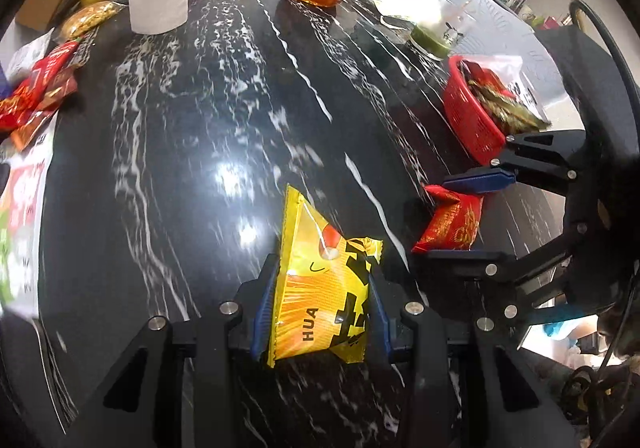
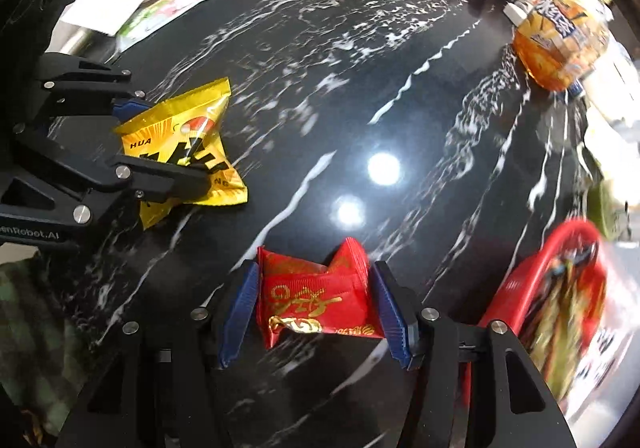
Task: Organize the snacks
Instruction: 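Lift the yellow HUA packet with the left tool while the right tool lifts the red candy packet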
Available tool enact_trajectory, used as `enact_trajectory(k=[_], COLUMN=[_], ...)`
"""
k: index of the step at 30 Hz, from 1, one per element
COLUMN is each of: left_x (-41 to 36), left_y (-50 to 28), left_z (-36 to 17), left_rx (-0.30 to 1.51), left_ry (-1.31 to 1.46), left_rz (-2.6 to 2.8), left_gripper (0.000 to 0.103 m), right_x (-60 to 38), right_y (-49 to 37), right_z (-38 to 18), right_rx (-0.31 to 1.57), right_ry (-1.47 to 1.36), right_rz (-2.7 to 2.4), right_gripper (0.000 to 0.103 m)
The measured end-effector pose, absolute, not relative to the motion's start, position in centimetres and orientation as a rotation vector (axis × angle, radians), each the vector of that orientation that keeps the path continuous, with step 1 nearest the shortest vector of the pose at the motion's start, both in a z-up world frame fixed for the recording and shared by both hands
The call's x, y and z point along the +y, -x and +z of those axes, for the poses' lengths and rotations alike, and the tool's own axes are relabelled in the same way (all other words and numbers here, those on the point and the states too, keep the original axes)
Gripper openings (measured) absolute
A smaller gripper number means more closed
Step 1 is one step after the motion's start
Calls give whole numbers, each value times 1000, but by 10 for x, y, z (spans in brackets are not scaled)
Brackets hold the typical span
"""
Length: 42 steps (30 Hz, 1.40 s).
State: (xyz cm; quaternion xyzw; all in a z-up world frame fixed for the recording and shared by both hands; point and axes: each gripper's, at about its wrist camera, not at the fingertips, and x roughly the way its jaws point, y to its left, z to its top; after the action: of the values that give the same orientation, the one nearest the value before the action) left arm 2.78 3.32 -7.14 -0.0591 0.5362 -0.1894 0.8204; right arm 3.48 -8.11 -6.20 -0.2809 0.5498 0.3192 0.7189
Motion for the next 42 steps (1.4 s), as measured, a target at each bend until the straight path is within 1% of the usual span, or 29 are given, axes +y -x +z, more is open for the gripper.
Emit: enact_trajectory(k=[5,7,11,16,20,21,23,25,26,28,29,30,34,35,36,37,38,39,42], left_x=[29,24,17,10,-5,-7,-5,-4,-5,-7,-8,-9,-8,-7,-6,-6,-6,-5,-4], left_y=[-8,-3,4,7,14,14,14,14,15,15,16,16,22,23,23,23,24,23,21], left_z=[-72,-72,-70,-71,-71,-71,-71,-71,-70,-71,-71,-73,-72,-72,-72,-71,-70,-70,-70], left_rx=[1139,1128,1121,1120,1110,1105,1104,1103,1102,1100,1103,1106,1078,1070,1060,1051,1038,1033,1024], left_ry=[141,121,84,59,-57,-61,-41,-35,-39,-44,-41,-37,-25,-18,-15,-18,-22,-22,-7], left_rz=[-418,-424,-425,-402,-370,-370,-371,-364,-362,-364,-367,-367,-363,-362,-362,-362,-362,-361,-378], left_gripper=[40,40,40,42,49,52,54,54,55,64,76,82,82,82,79,74,59,49,47], right_x=[-96,-98,-106,-122,-133,-133,-137,-140,-142,-146,-148,-149,-153,-154,-154,-154,-154,-154,-155], right_y=[-7,0,16,12,18,12,7,4,5,6,6,7,9,9,10,10,10,10,9], right_z=[-56,-55,-54,-56,-57,-60,-65,-68,-68,-69,-69,-69,-70,-70,-69,-69,-69,-69,-69], right_rx=[1191,1152,1124,1085,1050,1047,1064,1057,1052,1040,1032,1025,995,987,979,974,970,965,959], right_ry=[555,545,515,389,337,333,315,299,290,269,258,249,205,201,195,190,188,184,162], right_rz=[692,672,661,633,627,619,602,588,583,572,563,558,545,541,540,539,536,534,540], right_gripper=[57,59,59,60,60,60,62,68,69,69,69,69,69,68,65,62,61,59,56])
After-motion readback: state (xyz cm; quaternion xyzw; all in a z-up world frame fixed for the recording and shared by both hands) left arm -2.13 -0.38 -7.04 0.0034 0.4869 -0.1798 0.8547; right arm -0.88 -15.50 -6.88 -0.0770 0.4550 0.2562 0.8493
